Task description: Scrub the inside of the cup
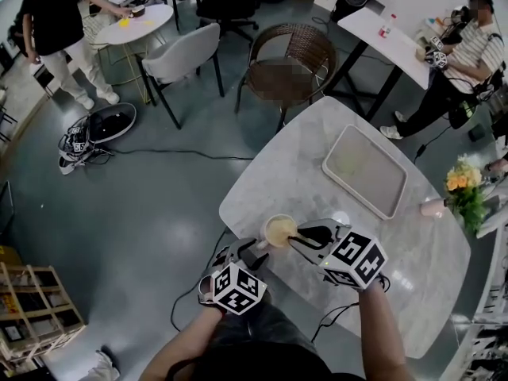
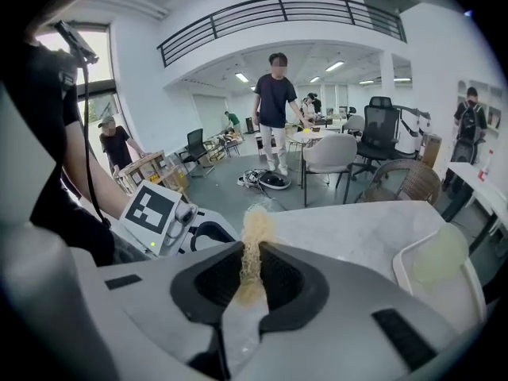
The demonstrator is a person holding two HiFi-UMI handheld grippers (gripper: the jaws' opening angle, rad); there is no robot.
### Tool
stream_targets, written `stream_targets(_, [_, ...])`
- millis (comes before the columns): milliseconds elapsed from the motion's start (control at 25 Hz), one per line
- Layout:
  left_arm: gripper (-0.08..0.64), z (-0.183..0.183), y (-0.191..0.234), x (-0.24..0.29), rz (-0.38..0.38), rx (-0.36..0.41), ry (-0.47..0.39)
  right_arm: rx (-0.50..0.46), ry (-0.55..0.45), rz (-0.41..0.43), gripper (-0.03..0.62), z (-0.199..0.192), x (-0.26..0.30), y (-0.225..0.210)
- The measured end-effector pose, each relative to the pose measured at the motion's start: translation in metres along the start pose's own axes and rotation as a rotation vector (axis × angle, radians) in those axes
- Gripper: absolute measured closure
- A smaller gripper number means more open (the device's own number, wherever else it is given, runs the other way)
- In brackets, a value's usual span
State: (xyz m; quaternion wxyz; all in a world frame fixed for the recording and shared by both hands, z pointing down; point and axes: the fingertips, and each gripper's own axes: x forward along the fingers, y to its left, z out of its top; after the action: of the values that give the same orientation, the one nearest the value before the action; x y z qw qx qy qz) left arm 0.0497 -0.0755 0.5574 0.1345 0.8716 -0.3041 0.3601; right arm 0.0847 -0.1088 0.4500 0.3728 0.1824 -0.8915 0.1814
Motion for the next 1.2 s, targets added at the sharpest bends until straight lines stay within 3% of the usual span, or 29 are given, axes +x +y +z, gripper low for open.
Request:
stream_targets(400, [0.376, -0.023, 0.000, -0.027, 0.106, -0.056, 0.023, 0.023, -0.098, -0.086, 0.532, -0.015, -0.033, 0.018])
stream_targets(520, [0.514, -0.020, -0.001, -0.038, 0.163, -0.055, -0.006, 0.027, -0.124, -0.093, 0.532, -0.021, -0.039, 0.027])
stream_targets(560, [0.530, -0.018, -0.001, -0.040, 0.171, -0.054, -0.016, 0.028, -0.131, -0.096, 0.532, -0.023, -0.040, 0.030])
stream_targets(920, [0.546, 0.011, -0.023, -0.059, 0.123, -0.158, -0.146, 0.027, -0.170, -0.133, 0.532, -0.042, -0.057, 0.059])
stream_targets(1200, [0.546, 0.021, -0.044, -0.066, 0.125, -0.175, -0.189, 0.008, -0.189, -0.161, 0.532, -0.062, -0.064, 0.075])
